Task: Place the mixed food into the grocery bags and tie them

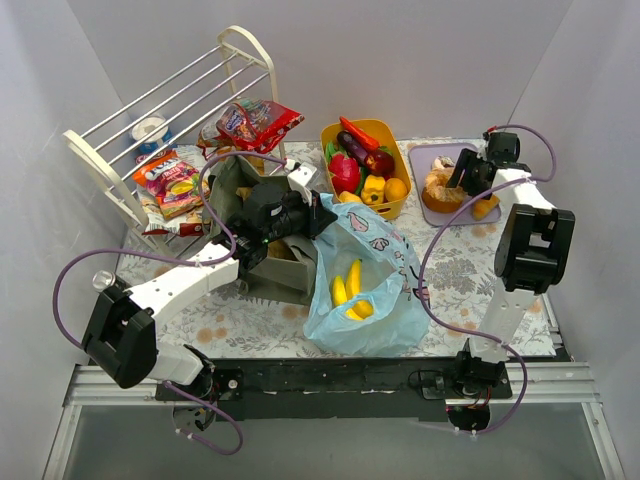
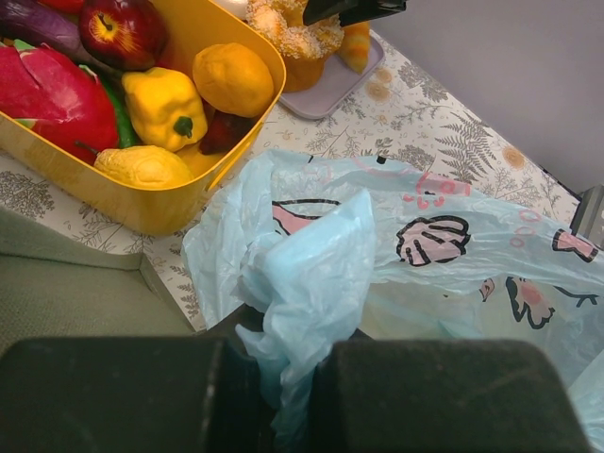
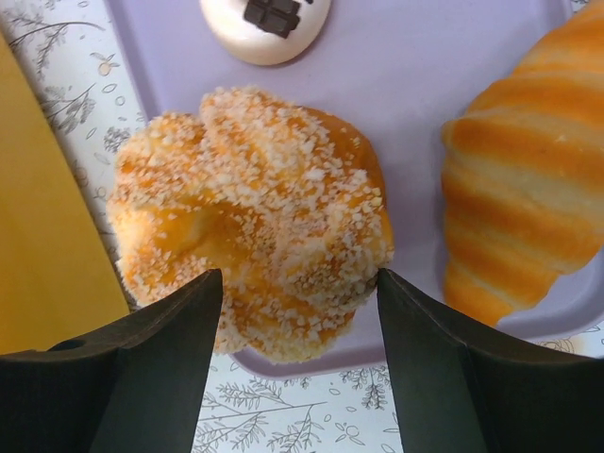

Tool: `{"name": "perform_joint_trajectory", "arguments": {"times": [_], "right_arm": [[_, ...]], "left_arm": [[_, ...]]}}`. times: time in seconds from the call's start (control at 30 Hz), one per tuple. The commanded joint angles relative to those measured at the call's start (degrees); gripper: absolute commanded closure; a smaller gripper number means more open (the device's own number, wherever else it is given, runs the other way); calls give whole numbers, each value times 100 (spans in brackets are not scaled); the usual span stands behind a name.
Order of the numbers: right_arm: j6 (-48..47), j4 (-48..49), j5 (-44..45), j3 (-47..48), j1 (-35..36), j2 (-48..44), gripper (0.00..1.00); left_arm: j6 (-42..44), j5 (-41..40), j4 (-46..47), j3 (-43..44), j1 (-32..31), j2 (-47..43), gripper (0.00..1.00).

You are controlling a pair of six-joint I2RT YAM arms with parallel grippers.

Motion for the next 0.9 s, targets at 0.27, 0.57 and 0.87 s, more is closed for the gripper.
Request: {"name": "perform_joint_trajectory", "arguments": {"times": [0.27,0.57,0.87], "right_arm": [[269,229,75,336,-47,400,30],[199,308,-594,504,-38,-160,92],[392,404,-636,-268,67,-2752,99]], "left_arm": [[102,71,-10,-81,63,-247,100],[111,89,8,-99,63,-291,100],[32,168,60,-125,63,-335,100]]}}
